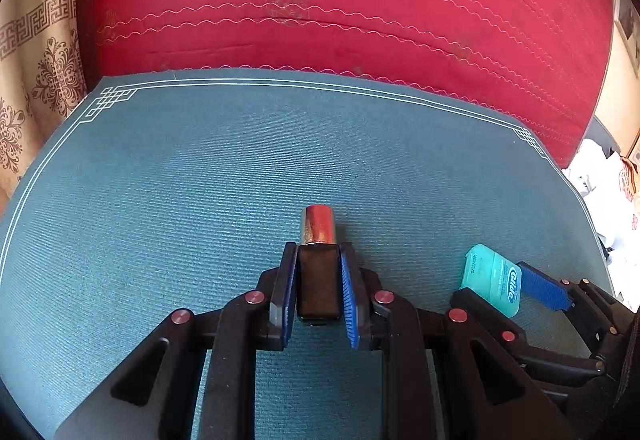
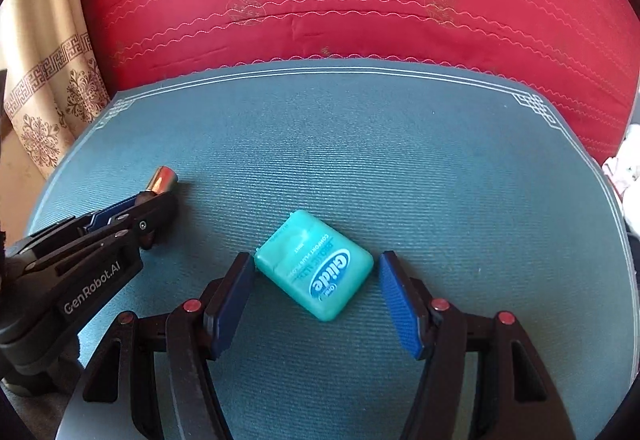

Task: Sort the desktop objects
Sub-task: 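Grasp the teal Glide floss case with the right tool while left tool holds the lipstick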

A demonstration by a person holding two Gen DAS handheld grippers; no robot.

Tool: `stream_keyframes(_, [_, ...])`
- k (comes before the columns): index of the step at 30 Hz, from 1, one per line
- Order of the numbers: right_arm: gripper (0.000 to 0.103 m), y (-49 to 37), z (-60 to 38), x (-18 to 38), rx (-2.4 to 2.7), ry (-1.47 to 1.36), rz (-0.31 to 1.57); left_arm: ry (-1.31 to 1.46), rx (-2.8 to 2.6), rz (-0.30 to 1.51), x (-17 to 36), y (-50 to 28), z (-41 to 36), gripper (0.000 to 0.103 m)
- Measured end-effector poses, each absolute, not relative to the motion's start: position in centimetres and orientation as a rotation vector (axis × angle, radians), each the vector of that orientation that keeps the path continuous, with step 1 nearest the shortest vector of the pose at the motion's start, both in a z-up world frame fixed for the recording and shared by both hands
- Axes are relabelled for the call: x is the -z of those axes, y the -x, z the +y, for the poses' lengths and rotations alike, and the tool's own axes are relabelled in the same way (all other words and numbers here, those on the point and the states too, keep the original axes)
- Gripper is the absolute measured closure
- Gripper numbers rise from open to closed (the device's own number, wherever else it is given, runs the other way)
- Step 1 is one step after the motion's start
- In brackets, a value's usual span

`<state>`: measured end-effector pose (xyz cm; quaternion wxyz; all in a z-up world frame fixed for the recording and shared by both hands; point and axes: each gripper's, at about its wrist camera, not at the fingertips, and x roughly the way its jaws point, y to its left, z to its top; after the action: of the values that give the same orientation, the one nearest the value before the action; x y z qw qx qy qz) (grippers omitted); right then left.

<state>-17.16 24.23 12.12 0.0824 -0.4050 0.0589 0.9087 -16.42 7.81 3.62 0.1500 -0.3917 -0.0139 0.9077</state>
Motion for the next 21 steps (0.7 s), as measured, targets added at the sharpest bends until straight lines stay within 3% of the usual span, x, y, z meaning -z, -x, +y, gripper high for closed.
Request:
stream_keyframes(10, [0.04, 18.0, 23.0, -11.8, -2.686, 1.2, 0.053, 1.129, -2.603, -0.047, -3.5, 16.7, 7.5, 0.081])
stream_keyframes(21, [0.04, 15.9, 23.4, -12.0, -2.664, 1.209, 0.114, 1.12, -2.6, -0.038, -3.5, 16.6, 8.2, 0.081])
